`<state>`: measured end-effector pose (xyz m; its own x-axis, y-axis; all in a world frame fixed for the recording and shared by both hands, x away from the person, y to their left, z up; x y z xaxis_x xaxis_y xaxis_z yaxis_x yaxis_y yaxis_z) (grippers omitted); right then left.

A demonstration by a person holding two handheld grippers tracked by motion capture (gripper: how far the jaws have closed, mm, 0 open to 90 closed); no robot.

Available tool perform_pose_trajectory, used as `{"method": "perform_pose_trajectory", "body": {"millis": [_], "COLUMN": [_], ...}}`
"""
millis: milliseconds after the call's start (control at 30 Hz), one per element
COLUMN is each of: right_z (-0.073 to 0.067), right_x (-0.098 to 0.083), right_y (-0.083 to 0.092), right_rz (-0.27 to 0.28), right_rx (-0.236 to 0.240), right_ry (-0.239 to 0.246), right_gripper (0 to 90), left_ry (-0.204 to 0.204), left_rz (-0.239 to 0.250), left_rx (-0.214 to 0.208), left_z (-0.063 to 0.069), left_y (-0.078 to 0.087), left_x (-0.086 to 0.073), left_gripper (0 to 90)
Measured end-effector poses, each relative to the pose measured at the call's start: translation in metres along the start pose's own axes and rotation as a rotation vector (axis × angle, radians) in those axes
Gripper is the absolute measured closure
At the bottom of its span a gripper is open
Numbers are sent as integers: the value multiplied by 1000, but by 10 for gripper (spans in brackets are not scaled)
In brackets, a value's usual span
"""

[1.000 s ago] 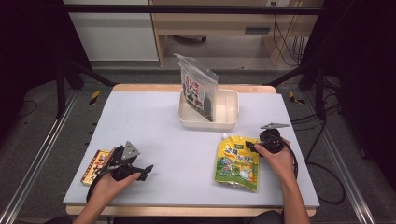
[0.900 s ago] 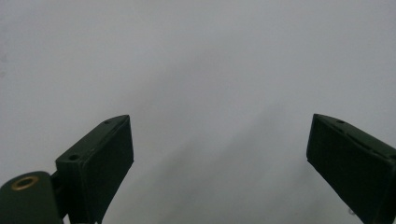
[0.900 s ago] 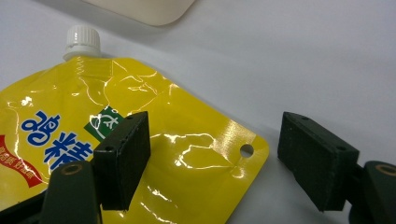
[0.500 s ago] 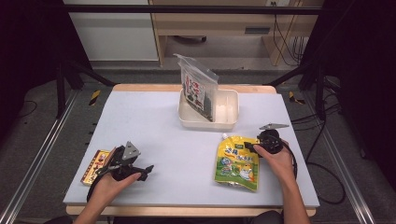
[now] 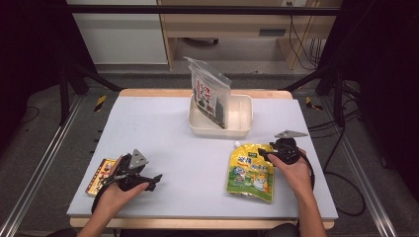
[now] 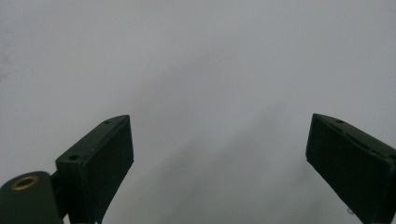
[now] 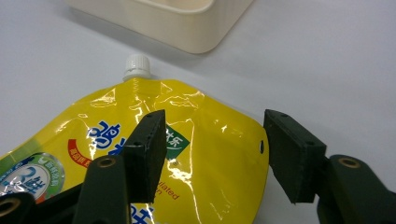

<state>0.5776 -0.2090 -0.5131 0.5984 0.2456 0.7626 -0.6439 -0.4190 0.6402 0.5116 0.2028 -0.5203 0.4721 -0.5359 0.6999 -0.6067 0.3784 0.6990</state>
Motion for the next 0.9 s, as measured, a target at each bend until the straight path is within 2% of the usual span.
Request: {"method": "perform_pose_trajectory", "body": {"millis": [367,533,633,767,867,900], "right_z": [-6,-8,-6,2,8,9], "right_x": [-1,-3,-8,-10,-11,-10], "right_y": [5,4,0,-3,-3,-2], "right_rz": [6,-14,-46,-61,-60,-57], "right_rx": [2,8,-18,-57,-84,-82], "right_ry": [30,45,57,64,52,47], "right_gripper": [538,602,633,775,900,900], "left_ry": [6,5,4,-1,-4,-4], "left_rz": [7,6,5,1,-1,-1], "left_rx": [1,-3,-3,-2,-2,-1], "left_z": [0,1,1,1,1,1], "left_y": [0,0,0,-1,-1,-1], "left_x": [1,1,1,1,1,1], "left_gripper": [76,77,77,77,77,78]}}
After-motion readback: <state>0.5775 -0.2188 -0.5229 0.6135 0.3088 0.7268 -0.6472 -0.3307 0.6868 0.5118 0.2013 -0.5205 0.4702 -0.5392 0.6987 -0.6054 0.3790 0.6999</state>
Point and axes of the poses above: each handheld gripper's, and its own axes: y roughly backward along the jaws, x roughly out of its top, z roughly to its right, the point moved 9 cm from there along -y, roughly forward along the jaws, and after that the axes turned 1 degree about x, right-handed, at the moved point
